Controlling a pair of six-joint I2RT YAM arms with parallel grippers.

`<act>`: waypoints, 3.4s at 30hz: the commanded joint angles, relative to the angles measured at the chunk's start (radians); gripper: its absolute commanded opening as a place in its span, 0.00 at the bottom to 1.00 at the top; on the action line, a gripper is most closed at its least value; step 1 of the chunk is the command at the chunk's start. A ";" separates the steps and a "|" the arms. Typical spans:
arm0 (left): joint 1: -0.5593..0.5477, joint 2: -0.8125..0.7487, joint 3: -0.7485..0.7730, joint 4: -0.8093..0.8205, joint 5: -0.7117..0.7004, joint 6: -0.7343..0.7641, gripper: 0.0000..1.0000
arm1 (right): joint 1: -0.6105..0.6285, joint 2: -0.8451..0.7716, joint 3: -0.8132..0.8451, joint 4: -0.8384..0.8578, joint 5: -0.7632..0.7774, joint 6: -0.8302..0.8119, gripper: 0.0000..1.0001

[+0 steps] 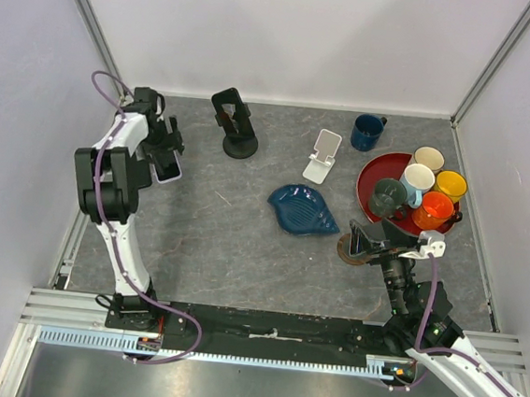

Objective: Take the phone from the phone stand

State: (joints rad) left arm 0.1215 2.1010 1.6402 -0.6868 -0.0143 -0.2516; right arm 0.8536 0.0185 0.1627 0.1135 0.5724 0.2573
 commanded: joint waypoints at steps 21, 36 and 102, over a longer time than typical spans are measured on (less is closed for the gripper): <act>0.000 -0.572 -0.555 1.085 0.699 -0.319 0.98 | 0.001 -0.014 0.015 -0.020 -0.045 -0.003 0.98; -0.002 -0.230 -0.306 1.256 0.978 -0.416 0.93 | 0.002 0.004 0.005 0.008 -0.072 -0.021 0.98; -0.516 -1.107 -1.083 0.940 0.321 -0.416 0.02 | 0.004 0.517 0.216 -0.012 -0.678 0.069 0.98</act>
State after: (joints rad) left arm -0.3607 1.1038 0.6090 0.2729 0.4252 -0.6277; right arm 0.8536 0.5312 0.3710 0.0643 -0.0391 0.2741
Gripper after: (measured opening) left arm 0.359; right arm 0.980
